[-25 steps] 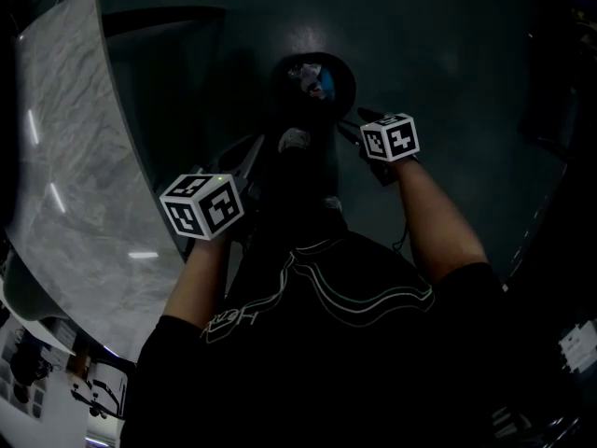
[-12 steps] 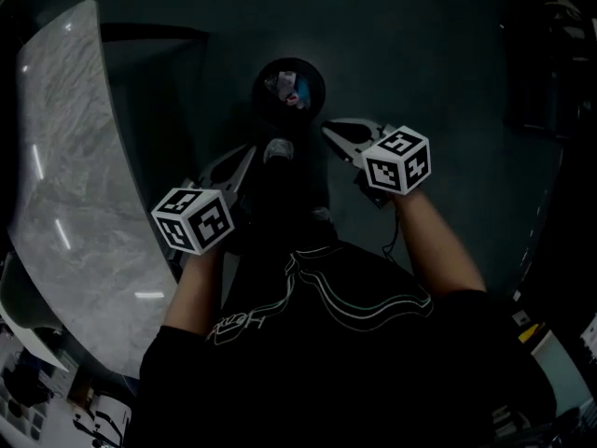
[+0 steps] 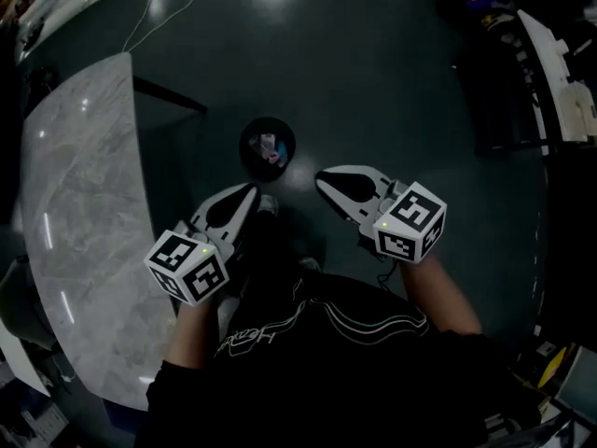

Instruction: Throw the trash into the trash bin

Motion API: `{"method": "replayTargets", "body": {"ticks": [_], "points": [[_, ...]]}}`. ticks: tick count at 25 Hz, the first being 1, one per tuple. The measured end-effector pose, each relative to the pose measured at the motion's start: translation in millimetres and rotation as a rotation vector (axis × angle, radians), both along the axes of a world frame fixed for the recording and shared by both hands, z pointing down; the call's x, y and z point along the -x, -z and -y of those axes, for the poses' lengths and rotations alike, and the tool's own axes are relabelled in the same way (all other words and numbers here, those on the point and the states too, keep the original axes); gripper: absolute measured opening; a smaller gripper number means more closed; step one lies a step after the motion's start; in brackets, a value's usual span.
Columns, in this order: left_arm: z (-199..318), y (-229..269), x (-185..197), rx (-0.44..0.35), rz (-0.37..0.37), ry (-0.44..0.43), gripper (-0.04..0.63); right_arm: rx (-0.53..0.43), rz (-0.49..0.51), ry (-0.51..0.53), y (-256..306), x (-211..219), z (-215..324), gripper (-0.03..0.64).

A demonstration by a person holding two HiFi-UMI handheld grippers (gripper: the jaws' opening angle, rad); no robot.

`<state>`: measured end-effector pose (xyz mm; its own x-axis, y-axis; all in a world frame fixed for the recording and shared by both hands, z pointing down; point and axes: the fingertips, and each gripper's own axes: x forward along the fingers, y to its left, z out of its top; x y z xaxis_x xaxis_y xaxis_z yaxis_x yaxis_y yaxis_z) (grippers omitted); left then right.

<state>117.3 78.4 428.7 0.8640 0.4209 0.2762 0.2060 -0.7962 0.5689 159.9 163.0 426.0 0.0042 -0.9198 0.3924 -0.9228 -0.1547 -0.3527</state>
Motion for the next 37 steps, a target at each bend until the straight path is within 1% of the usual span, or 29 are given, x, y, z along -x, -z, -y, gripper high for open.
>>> {"method": "replayTargets", "body": {"ticks": [4,6,9,11,13,15,19,23,27,31,37], "points": [[-26,74,20,-0.093,-0.164,-0.009,0.006,-0.16,-0.114,0.051,73,28,-18,0.044],[-43,112,31,-0.121,-0.235,-0.014,0.006,-0.218,-0.146,0.067,106,40,-28,0.044],[-77,161,53,-0.152,-0.307,-0.046,0.006,-0.299,-0.157,0.069,154,60,-51,0.044],[-92,183,64,-0.186,-0.351,-0.072,0.006,-0.356,-0.188,0.06,180,68,-60,0.041],[-97,200,72,-0.21,-0.39,-0.074,0.006,-0.39,-0.222,0.062,195,74,-62,0.038],[-103,212,79,-0.225,-0.42,-0.076,0.006,-0.415,-0.217,0.07,203,80,-65,0.037],[-109,226,85,-0.239,-0.443,-0.067,0.006,-0.434,-0.211,0.085,216,87,-71,0.037],[-109,240,94,-0.223,-0.465,-0.046,0.006,-0.444,-0.223,0.107,224,98,-73,0.037],[-112,250,99,-0.262,-0.485,-0.035,0.006,-0.458,-0.234,0.128,230,105,-74,0.037],[-112,250,100,-0.265,-0.483,-0.018,0.006,-0.466,-0.239,0.143,232,107,-74,0.037],[-114,249,98,-0.265,-0.476,-0.012,0.006,-0.474,-0.222,0.137,230,105,-79,0.037]]}}
